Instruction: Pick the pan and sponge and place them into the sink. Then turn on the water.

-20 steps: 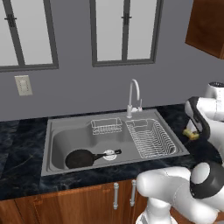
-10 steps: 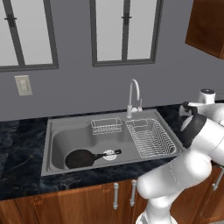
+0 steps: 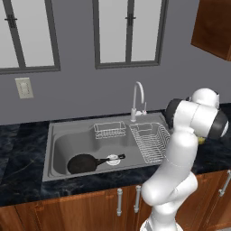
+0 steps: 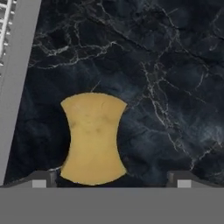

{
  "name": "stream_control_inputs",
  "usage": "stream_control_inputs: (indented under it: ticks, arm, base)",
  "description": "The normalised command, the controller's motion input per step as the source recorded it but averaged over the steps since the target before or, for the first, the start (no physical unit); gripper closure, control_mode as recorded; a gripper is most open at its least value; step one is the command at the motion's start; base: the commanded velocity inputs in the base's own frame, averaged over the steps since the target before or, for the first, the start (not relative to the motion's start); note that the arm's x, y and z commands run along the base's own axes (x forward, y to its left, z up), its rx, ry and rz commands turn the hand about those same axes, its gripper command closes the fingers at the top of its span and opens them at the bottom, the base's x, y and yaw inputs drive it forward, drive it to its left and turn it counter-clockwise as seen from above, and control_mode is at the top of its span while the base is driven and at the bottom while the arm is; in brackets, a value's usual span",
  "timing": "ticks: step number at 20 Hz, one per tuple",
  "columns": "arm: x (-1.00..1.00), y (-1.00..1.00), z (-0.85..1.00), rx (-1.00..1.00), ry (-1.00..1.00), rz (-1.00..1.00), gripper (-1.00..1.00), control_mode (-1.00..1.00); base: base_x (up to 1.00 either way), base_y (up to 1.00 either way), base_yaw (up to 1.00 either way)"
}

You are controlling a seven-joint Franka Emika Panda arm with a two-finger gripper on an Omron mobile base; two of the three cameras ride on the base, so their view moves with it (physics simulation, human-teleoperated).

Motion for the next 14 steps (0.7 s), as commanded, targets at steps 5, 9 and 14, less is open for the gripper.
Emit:
stream_control_inputs:
  ticks: [5,9,14]
  arm:
    - [0.11,0.0,-0.39,0.0,0.06,0.0,-1.0,-1.0]
    - [0.0,0.0,-0.31,0.01,0.03,0.02,-1.0,-1.0]
    - [-0.08,0.23,-0.04,0.0,0.0,0.04,-1.0,-1.0]
  base:
    - [0.0,0.0,0.0]
    - [0.0,0.0,0.0]
    - [0.0,0.0,0.0]
